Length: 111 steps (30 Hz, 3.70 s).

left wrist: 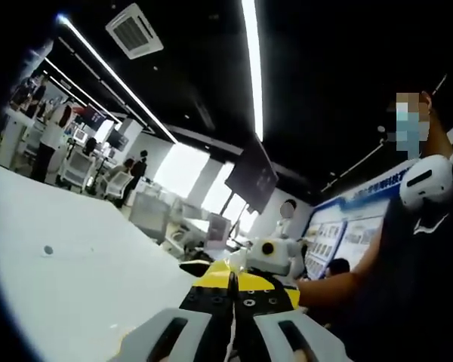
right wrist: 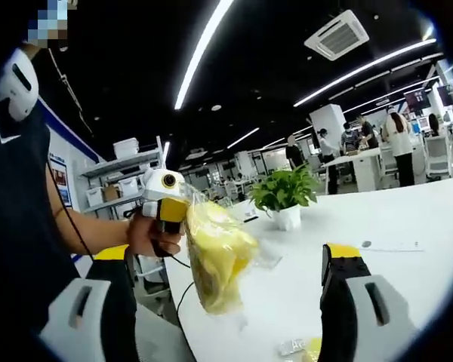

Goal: Compare the silicone blocks by pressing each to a similar depth, holding the contact briefly, and releasing to observe deformation and rebound differences across the visible hardness samples.

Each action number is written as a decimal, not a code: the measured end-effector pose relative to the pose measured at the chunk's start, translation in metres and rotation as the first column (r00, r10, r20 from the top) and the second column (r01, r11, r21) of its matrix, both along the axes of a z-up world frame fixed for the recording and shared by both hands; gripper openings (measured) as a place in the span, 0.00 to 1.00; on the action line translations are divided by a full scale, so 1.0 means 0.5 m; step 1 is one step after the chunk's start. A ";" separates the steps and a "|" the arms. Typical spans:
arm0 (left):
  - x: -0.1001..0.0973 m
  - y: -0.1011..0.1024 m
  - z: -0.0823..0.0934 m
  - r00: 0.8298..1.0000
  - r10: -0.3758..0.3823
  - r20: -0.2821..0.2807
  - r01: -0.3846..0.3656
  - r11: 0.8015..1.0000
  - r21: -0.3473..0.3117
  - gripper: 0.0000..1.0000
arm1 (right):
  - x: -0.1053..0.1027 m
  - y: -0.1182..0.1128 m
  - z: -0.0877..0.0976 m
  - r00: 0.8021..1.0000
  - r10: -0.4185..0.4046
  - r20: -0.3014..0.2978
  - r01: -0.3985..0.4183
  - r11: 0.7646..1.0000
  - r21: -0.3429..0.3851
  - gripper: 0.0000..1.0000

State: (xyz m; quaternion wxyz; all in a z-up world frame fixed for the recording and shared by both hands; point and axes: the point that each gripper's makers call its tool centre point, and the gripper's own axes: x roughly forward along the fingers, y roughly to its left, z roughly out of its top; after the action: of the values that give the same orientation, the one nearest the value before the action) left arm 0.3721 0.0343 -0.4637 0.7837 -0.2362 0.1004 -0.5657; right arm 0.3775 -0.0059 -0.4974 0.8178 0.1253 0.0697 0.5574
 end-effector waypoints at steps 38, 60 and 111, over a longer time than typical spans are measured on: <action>0.154 0.103 -0.280 0.900 0.205 -0.385 -0.201 0.978 0.051 0.00 | 0.036 -0.396 -0.188 0.820 -0.571 0.037 0.558 0.783 -0.276 0.97; 0.209 0.156 -0.462 0.754 0.295 -0.586 -0.281 0.952 0.119 0.00 | -0.021 -0.460 -0.304 0.789 -0.613 0.030 0.574 0.720 -0.391 0.97; 0.288 0.265 -0.426 0.844 0.535 0.027 -0.511 0.789 0.340 1.00 | -0.042 -0.473 -0.362 0.773 -0.632 -0.052 0.558 0.717 -0.418 0.97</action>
State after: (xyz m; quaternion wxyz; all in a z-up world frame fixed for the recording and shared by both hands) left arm 0.5162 0.1667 -0.6767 0.9337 -0.1382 0.1535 -0.2925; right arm 0.3564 -0.2425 -0.6786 0.9511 0.0334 0.2099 0.2240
